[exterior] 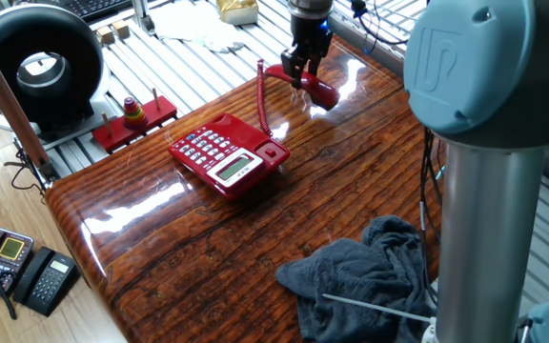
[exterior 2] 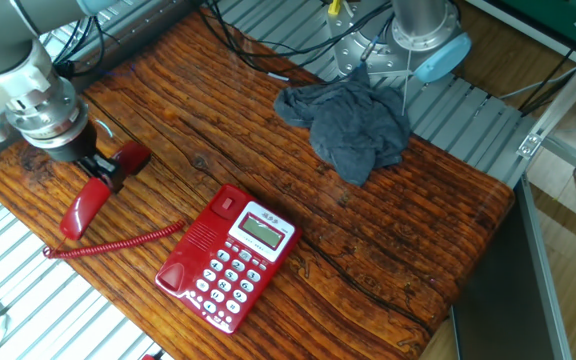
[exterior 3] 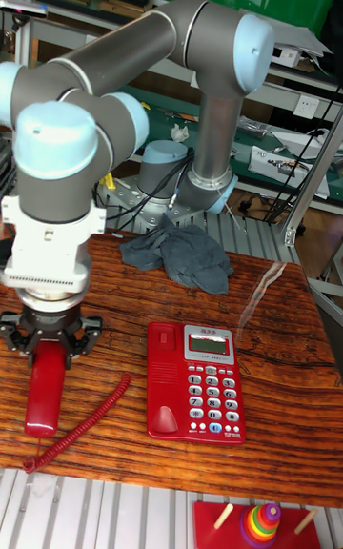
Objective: Place the handset of the telephone on the corresponding phone cradle
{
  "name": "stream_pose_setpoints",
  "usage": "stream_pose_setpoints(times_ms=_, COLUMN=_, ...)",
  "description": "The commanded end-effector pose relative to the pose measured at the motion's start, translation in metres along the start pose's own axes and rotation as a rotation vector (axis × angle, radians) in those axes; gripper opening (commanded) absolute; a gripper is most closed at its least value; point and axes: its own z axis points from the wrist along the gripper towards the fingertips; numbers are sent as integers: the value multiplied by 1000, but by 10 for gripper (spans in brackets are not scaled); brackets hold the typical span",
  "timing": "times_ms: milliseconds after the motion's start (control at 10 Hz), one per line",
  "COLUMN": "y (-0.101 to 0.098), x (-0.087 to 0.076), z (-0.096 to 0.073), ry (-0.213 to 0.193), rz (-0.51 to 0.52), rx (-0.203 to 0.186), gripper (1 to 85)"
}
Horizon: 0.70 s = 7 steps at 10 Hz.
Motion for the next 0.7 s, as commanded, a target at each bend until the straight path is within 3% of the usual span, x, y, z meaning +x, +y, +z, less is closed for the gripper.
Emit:
stream_pose_setpoints(times_ms=0, y=18, x=2, z=-10, ry=-20, rz=44, rx=-19, gripper=390)
stream_pose_setpoints(times_ms=600, y=41, x=-6, z=-11, ry=-61, rz=62, rx=23, gripper=380)
